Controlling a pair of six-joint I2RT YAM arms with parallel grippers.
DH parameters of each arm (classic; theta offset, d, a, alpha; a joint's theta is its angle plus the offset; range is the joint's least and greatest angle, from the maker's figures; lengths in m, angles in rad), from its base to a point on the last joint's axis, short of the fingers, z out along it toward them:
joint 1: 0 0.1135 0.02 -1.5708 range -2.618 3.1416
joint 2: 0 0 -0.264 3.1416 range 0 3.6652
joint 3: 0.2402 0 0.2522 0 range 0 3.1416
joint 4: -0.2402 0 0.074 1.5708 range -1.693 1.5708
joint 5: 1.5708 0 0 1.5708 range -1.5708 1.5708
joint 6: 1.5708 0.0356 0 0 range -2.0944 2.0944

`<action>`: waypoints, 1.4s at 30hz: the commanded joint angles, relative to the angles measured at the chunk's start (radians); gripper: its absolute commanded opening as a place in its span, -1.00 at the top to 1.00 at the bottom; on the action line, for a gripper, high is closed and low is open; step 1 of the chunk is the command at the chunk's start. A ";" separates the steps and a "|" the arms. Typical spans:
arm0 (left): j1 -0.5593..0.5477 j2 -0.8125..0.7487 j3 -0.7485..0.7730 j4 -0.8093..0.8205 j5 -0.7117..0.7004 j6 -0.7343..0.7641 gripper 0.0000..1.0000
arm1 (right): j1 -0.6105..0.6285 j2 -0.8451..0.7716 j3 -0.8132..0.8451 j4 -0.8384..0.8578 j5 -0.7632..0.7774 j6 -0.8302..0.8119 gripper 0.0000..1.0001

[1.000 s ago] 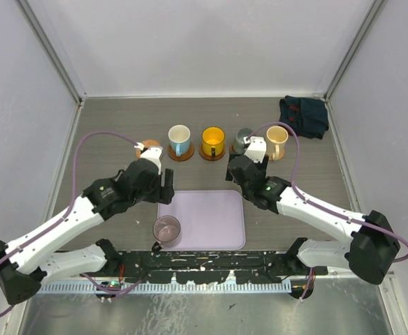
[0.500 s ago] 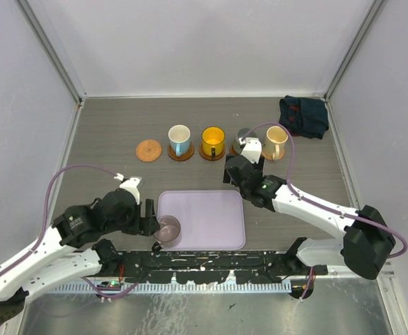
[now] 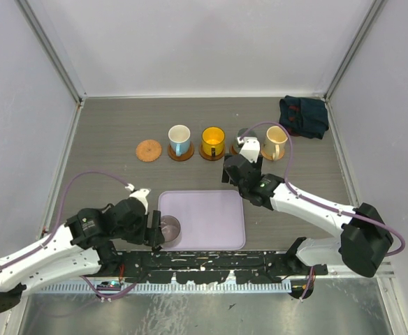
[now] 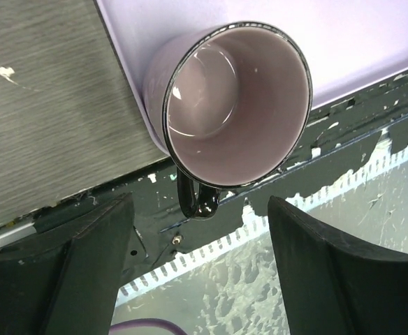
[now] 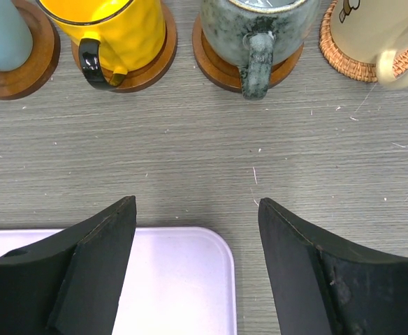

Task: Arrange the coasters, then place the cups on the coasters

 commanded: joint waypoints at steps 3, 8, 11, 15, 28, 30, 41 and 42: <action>-0.069 0.002 -0.056 0.088 -0.018 -0.090 -0.52 | -0.005 -0.046 0.028 0.039 0.047 -0.002 -0.51; -0.107 0.015 -0.081 0.107 -0.062 -0.108 -0.40 | -0.004 -0.044 0.032 0.039 0.045 -0.006 -0.51; -0.119 0.022 -0.097 0.114 -0.085 -0.110 -0.31 | -0.005 -0.045 0.029 0.039 0.042 -0.004 -0.51; -0.126 0.025 -0.125 0.146 -0.097 -0.106 -0.17 | -0.005 -0.050 0.022 0.039 0.041 0.003 -0.51; -0.139 0.057 -0.159 0.216 -0.126 -0.094 0.24 | -0.005 -0.042 0.018 0.036 0.021 0.016 -0.51; -0.141 0.063 -0.157 0.230 -0.136 -0.087 0.26 | -0.005 -0.039 0.018 0.036 0.018 0.018 -0.50; -0.142 0.142 -0.148 0.317 -0.163 -0.049 0.24 | -0.004 -0.038 0.013 0.036 0.007 0.025 -0.50; -0.142 0.150 -0.146 0.324 -0.166 -0.048 0.24 | -0.005 -0.038 0.012 0.036 0.006 0.026 -0.50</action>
